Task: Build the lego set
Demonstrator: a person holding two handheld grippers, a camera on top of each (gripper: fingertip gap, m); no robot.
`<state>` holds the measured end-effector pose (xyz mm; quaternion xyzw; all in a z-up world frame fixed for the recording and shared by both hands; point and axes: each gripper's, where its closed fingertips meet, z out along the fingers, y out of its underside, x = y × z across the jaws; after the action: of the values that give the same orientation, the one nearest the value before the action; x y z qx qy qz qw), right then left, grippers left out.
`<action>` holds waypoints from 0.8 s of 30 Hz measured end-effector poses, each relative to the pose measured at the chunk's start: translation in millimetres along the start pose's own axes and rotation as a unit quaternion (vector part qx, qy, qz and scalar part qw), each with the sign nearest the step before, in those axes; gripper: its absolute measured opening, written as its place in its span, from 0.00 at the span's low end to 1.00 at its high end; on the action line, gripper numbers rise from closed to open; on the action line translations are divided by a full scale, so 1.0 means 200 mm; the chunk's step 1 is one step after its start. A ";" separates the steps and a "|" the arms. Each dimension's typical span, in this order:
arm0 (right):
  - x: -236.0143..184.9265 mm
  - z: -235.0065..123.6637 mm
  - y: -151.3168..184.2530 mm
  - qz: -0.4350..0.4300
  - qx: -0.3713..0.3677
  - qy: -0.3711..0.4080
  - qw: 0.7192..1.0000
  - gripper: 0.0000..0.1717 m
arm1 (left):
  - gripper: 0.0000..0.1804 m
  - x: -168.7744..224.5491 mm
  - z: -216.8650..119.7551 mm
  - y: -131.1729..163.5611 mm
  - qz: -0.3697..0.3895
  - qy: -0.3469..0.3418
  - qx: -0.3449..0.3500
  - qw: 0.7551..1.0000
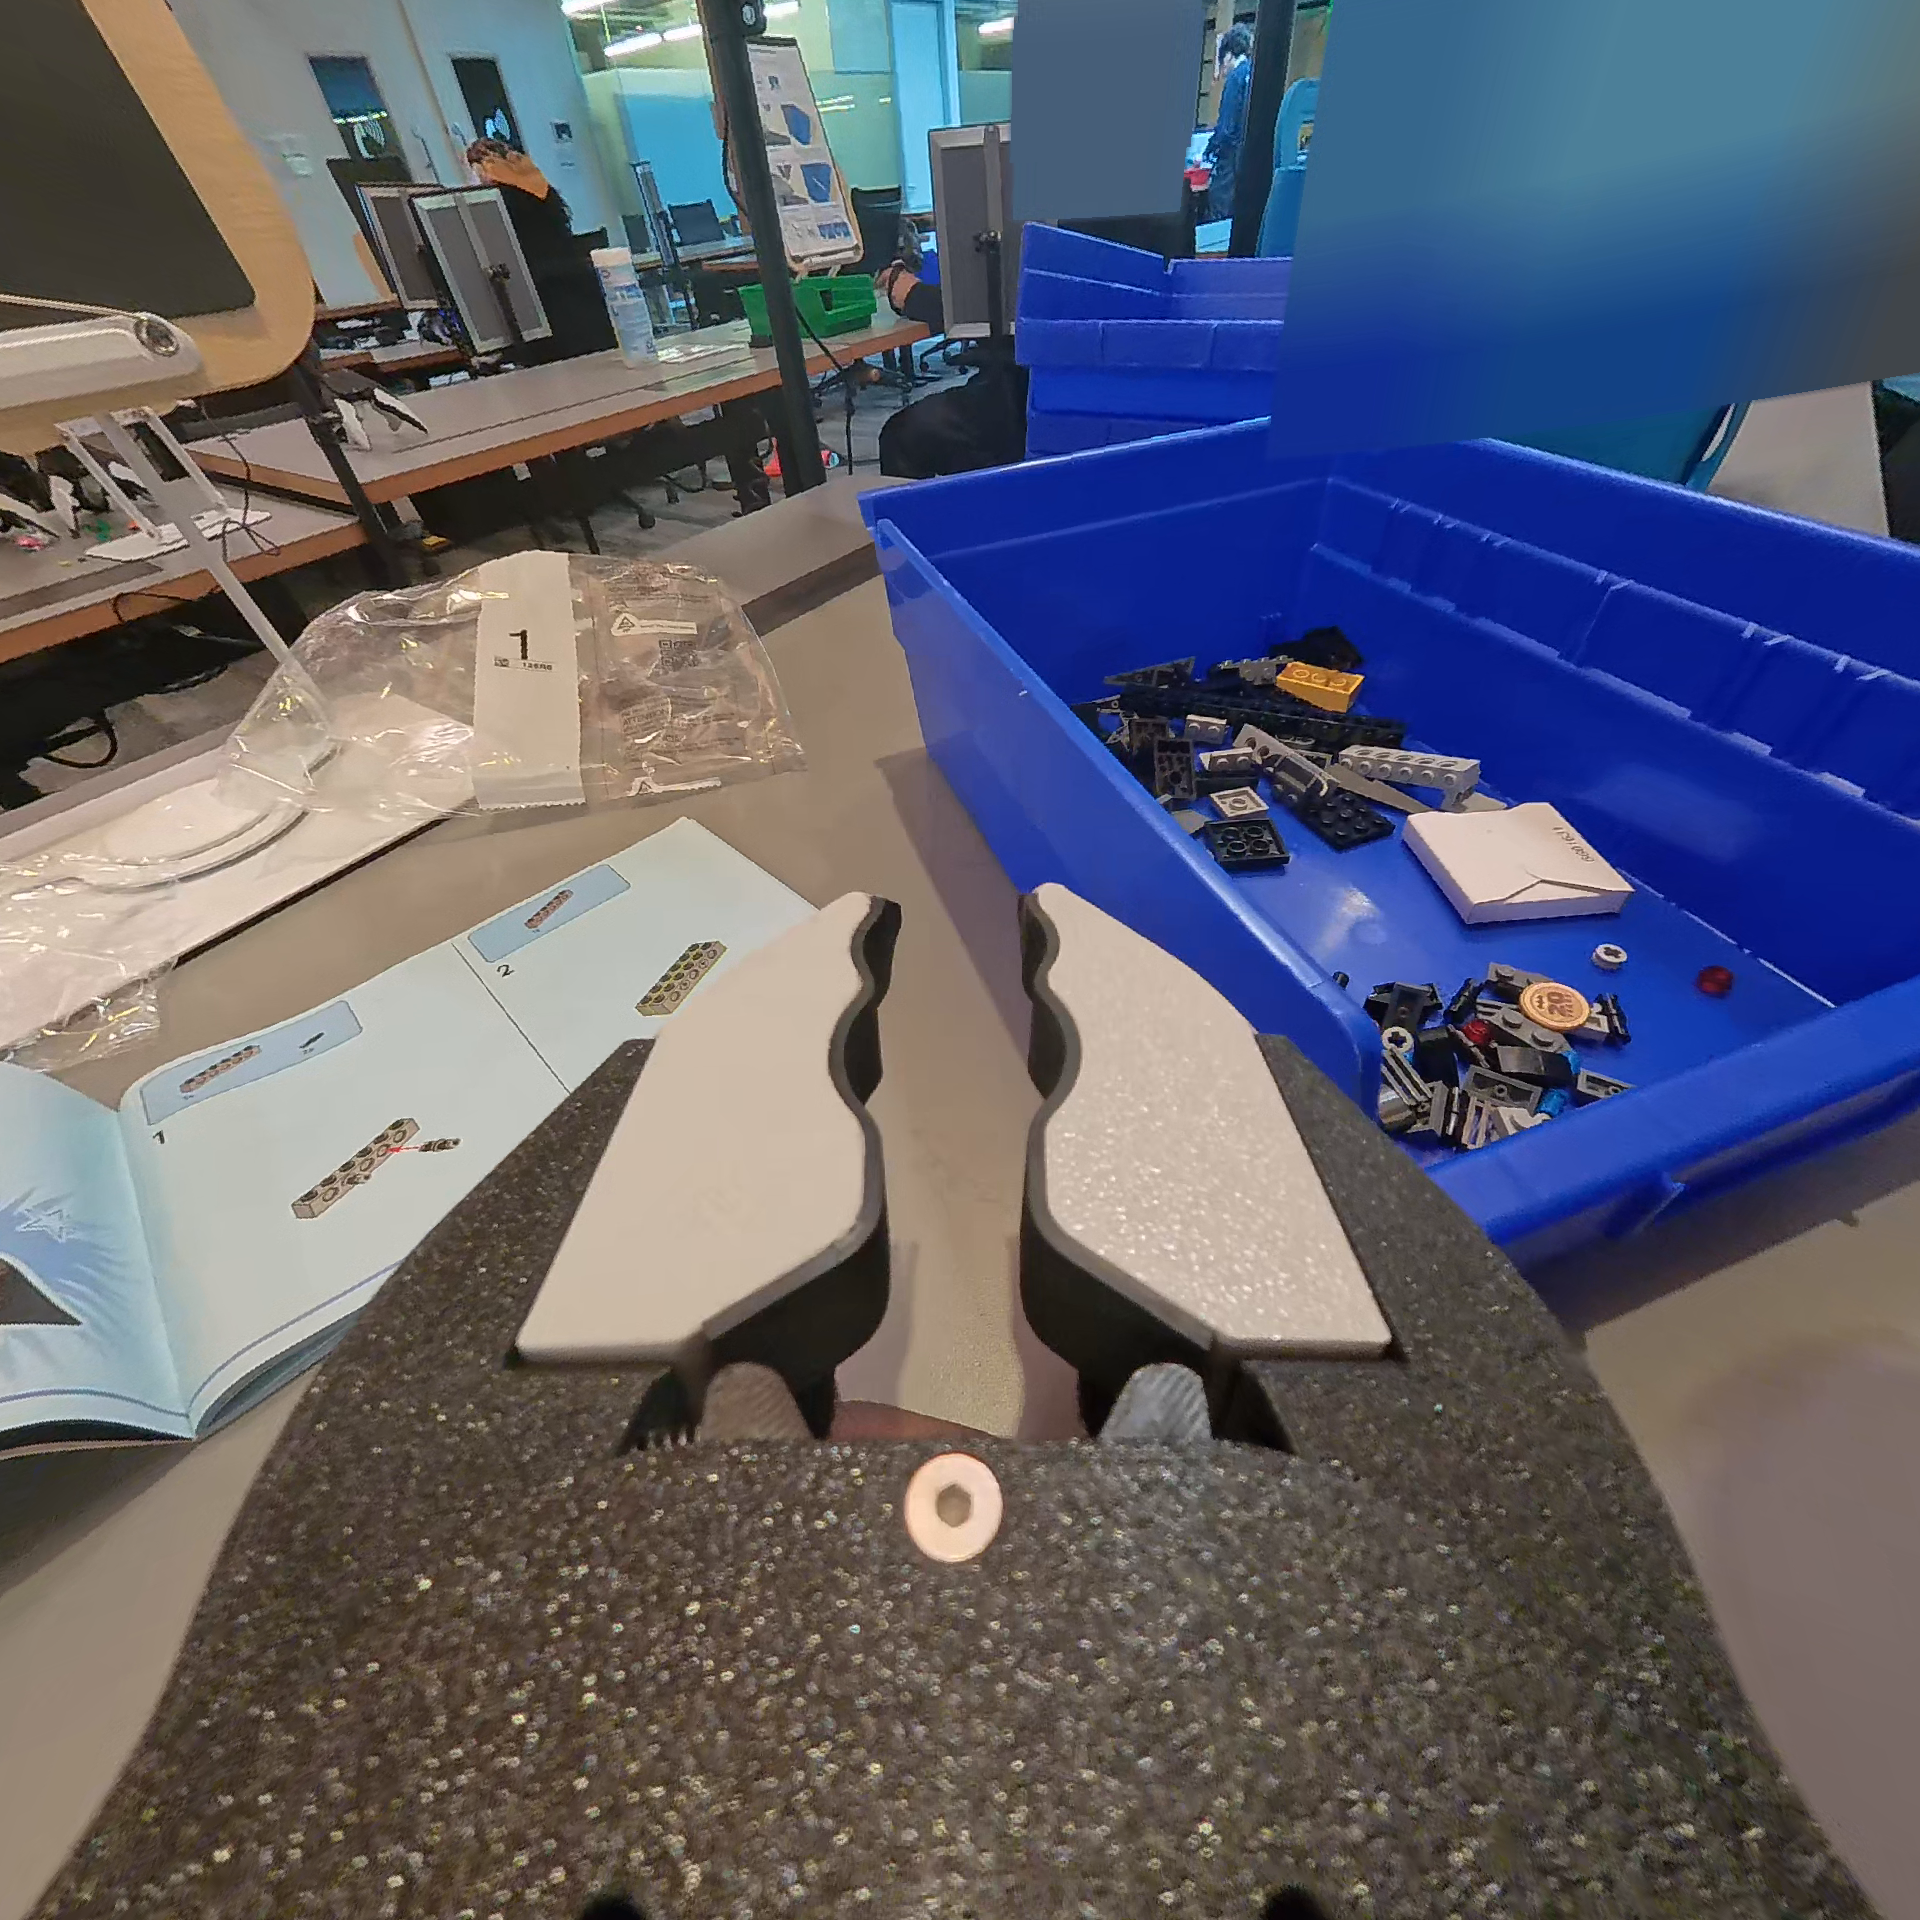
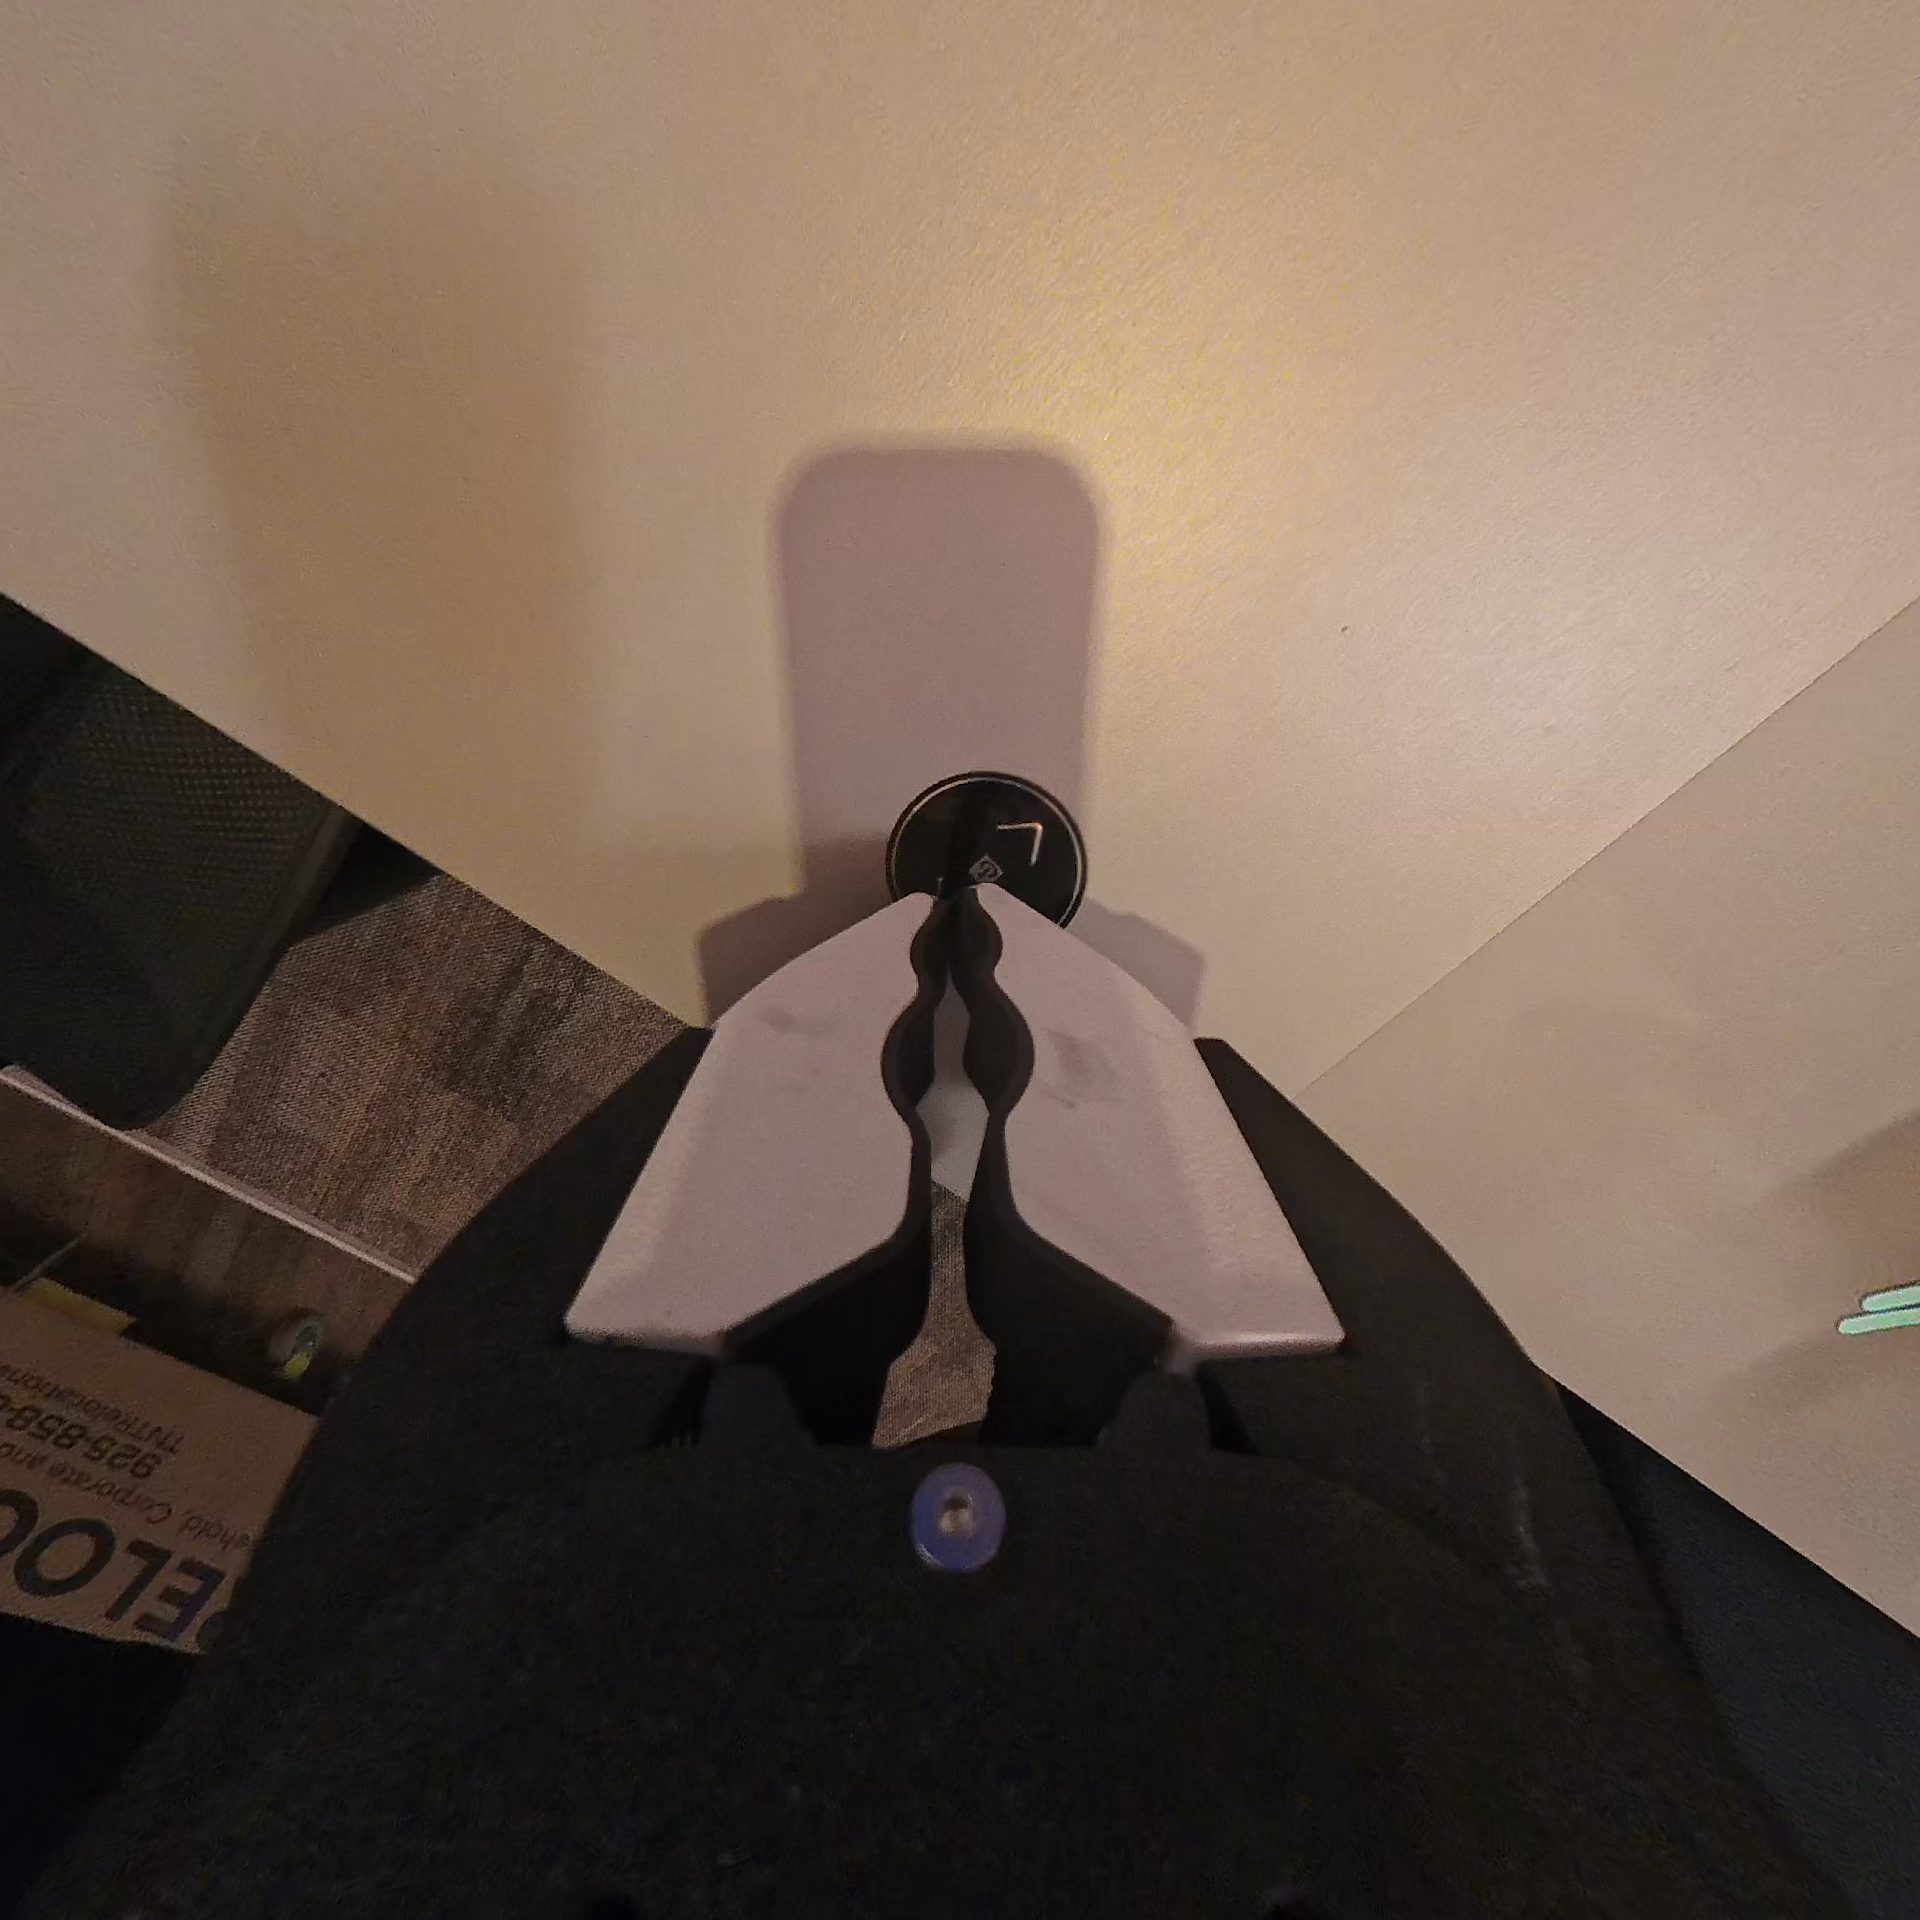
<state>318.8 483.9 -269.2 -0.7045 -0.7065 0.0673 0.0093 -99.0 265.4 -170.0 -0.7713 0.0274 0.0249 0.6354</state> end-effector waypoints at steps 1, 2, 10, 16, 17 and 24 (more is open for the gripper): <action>0.00 0.00 0.00 0.000 -0.001 0.000 1.000 0.00 | 0.13 0.00 0.00 0.00 0.000 0.001 -0.001 1.000; 0.00 0.00 0.00 0.002 -0.002 -0.001 1.000 0.00 | 0.13 0.00 0.00 0.00 -0.001 0.002 -0.002 1.000; -0.02 0.00 -0.01 0.001 -0.017 -0.006 1.000 0.00 | 0.13 0.00 0.00 0.01 -0.005 0.002 -0.001 1.000; -0.02 0.01 0.00 0.006 -0.034 -0.015 0.999 0.00 | 0.13 0.00 0.00 0.01 -0.002 0.003 -0.001 1.000; -0.02 0.01 0.00 0.006 -0.035 -0.016 0.999 0.00 | 0.14 0.00 0.00 0.01 -0.002 0.003 -0.001 1.000; -0.02 0.01 0.00 0.009 -0.050 -0.022 0.998 0.00 | 0.14 0.01 0.01 0.02 0.001 0.003 -0.003 1.000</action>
<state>319.2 480.0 -270.2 -0.7087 -0.7026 0.0471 -0.0422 -97.7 266.0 -174.6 -0.7729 0.0306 0.0234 0.6334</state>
